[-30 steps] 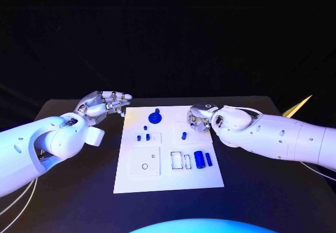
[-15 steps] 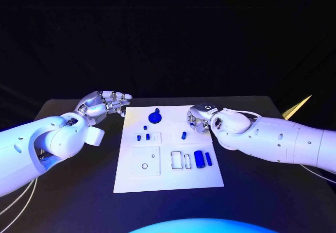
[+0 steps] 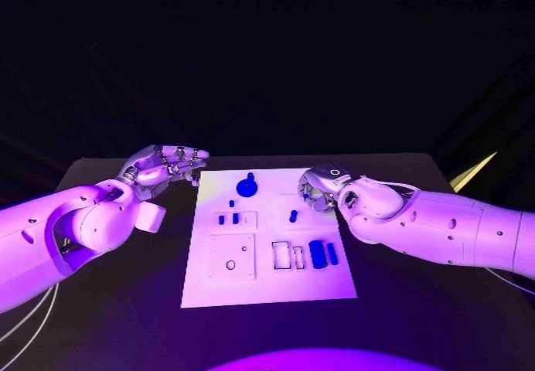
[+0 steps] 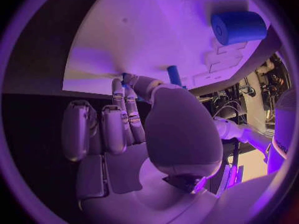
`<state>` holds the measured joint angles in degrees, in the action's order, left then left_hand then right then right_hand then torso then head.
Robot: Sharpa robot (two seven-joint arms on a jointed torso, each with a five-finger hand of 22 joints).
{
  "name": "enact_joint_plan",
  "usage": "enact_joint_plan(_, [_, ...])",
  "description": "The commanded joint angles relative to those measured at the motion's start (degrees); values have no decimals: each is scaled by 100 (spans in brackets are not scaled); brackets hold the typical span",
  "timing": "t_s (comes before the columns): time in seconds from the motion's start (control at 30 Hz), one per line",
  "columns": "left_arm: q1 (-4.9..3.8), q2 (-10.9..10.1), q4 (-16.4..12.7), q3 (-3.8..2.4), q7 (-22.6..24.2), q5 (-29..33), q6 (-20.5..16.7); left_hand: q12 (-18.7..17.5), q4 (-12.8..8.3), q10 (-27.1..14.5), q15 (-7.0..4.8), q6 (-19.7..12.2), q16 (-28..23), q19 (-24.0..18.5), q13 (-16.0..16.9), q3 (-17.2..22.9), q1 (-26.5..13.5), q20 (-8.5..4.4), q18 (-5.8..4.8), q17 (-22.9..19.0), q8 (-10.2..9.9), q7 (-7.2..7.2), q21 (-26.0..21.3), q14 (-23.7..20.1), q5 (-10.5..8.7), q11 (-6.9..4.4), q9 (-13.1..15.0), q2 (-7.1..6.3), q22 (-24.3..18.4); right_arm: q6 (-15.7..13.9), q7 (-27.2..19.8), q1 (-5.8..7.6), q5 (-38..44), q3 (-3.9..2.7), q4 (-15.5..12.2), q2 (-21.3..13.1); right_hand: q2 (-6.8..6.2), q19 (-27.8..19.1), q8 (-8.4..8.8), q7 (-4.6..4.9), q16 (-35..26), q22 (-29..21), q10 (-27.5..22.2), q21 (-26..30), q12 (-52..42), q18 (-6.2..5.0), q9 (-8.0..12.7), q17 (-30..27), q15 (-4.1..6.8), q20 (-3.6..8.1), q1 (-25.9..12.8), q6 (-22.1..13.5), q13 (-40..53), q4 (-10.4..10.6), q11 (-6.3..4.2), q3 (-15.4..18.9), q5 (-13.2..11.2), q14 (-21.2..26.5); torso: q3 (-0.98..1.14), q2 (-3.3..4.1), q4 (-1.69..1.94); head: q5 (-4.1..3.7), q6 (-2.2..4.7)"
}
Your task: Assemble the parts on the task board
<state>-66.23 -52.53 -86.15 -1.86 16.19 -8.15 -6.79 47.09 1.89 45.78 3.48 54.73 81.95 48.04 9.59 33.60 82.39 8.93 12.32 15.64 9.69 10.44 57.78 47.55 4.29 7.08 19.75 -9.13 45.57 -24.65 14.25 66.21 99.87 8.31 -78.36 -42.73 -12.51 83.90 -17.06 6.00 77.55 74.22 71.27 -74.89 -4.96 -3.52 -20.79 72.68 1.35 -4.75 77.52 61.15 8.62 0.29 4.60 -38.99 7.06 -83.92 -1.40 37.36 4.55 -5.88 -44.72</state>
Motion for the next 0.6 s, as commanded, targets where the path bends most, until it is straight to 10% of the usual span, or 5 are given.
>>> enact_joint_plan(0.03, [-2,0,-1,-7,5,6,-5,26,-58,29,-16,-76,-75,175,78,33,-63,-4,-172,41,128,3,-76,87,5,-23,114,51,-82,-145,-14,24,-27,-14,-74,-47,234,215,-118,28,-38,971,271,-133,-76,75,-160,-28,45,84,-2,73,86,-143,-202,-307,88,-256,-1,-1,-4,-4,5])
enact_joint_plan(0.6, [-2,4,49,-6,-10,63,-5,26,-59,27,-15,-82,-76,179,80,32,-68,-4,-172,46,130,5,-75,93,3,-21,121,49,-83,-940,-229,115,-458,-61,-956,-434,228,227,-121,31,-31,992,285,-174,-68,84,-168,-20,48,84,-25,79,87,-152,-202,-317,86,-259,3,-5,-12,87,58])
